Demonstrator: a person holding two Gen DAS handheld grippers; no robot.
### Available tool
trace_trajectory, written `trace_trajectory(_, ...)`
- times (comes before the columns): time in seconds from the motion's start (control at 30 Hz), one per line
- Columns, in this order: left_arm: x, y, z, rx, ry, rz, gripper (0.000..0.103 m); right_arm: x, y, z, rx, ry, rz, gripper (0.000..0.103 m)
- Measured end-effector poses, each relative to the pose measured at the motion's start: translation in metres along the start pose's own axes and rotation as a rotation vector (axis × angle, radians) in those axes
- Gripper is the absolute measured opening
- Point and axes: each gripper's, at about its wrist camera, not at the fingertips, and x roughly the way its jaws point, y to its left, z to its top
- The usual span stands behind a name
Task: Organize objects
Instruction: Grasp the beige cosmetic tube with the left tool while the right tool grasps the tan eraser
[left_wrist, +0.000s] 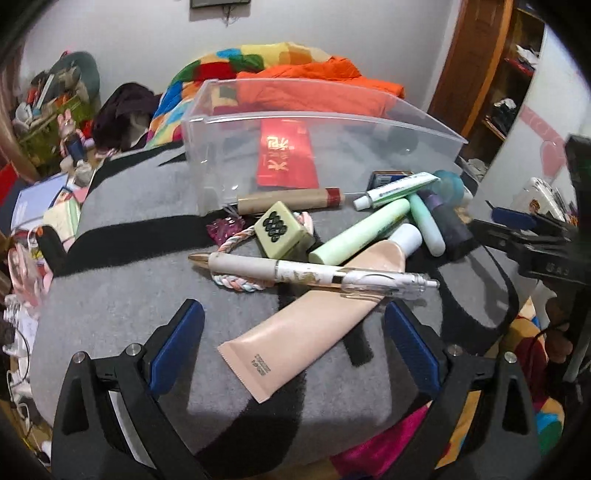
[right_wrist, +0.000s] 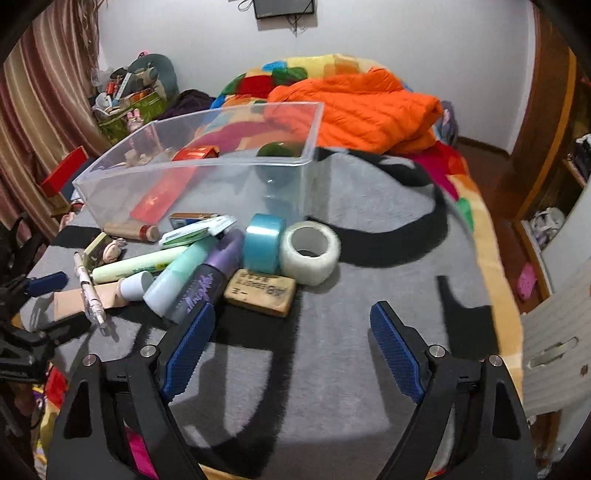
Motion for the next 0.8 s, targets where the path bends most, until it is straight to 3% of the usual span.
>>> trace_trajectory(0.07, -0.001, -0.005, -0.001, 0.023, -0.007, -0.006, 0.096, 0.006, 0.004, 0.000, -0.015, 0.009, -0.014, 0.078)
trace_trajectory(0.13, -0.003, -0.012, -0.004, 0.062, -0.013, 0.010, 0.077, 0.012, 0.005, 0.001, -0.022, 0.027, -0.015, 0.069)
trace_trajectory(0.17, -0.005, -0.016, -0.006, 0.088, -0.018, 0.024, 0.073, 0.015, 0.006, 0.000, -0.020, 0.037, -0.010, 0.063)
trace_trajectory(0.23, -0.008, -0.019, -0.009, 0.101, -0.020, 0.000, 0.056, 0.016, 0.006, -0.001, -0.007, 0.032, -0.004, 0.062)
trace_trajectory(0.33, -0.013, -0.019, -0.011, 0.103, -0.012, -0.022, 0.049, 0.015, 0.007, -0.001, -0.006, 0.025, 0.009, 0.053)
trace_trajectory(0.4, -0.018, -0.020, -0.014, 0.113, -0.008, -0.039, 0.044, 0.014, 0.010, -0.001, -0.008, 0.025, 0.028, 0.039)
trace_trajectory(0.53, -0.029, -0.026, -0.021, 0.129, 0.020, -0.111, 0.033, 0.009, 0.015, -0.005, -0.040, 0.011, 0.003, 0.029)
trace_trajectory(0.67, -0.041, -0.030, -0.016, 0.137, 0.016, -0.088, 0.031, 0.003, 0.013, -0.010, -0.048, 0.011, 0.005, 0.017)
trace_trajectory(0.8, -0.047, -0.028, 0.006, 0.116, -0.024, -0.106, 0.031, -0.004, 0.008, -0.012, -0.038, 0.017, 0.020, 0.015)
